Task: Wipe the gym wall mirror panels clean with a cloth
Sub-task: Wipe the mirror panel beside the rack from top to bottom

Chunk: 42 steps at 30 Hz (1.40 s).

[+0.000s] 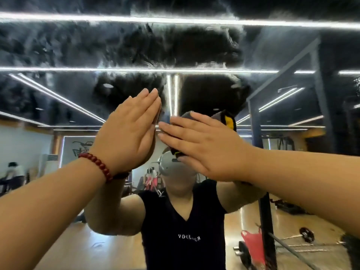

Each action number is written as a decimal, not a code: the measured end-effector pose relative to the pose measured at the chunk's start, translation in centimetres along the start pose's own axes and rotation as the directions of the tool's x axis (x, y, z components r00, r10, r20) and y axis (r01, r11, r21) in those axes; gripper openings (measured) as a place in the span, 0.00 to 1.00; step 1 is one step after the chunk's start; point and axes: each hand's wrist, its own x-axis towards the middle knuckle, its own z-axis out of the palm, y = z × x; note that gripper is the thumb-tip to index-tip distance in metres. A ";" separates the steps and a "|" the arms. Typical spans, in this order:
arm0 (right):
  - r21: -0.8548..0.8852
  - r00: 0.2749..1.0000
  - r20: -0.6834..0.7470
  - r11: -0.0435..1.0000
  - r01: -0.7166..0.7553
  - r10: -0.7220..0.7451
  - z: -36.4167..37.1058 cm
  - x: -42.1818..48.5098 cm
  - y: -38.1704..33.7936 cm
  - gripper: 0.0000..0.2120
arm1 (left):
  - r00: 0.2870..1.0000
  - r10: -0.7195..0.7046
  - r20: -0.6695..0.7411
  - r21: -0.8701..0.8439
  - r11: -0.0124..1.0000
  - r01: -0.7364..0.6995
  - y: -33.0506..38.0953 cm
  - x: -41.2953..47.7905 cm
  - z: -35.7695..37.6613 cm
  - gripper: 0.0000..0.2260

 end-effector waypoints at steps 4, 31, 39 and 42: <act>0.047 0.982 0.029 0.981 -0.186 0.185 -0.9 1.1 1.7 0.28 | 1.000 -0.002 0.019 -0.020 1.000 0.002 0.5 -0.2 -0.3 0.28; 0.059 0.827 -0.053 0.829 -0.557 0.560 -1.3 3.9 0.9 0.27 | 0.992 -0.069 -0.104 -0.077 0.995 0.061 1.9 -5.7 0.3 0.23; -0.024 0.995 0.065 0.997 0.074 -0.072 0.1 -0.6 -2.6 0.26 | 0.975 -0.152 -0.162 -0.123 0.983 0.133 1.7 -6.5 0.6 0.23; 0.017 0.993 0.094 0.997 -0.078 0.076 -1.0 -1.1 -0.6 0.28 | 0.983 -0.141 -0.117 -0.080 0.988 0.132 2.1 -6.7 0.3 0.24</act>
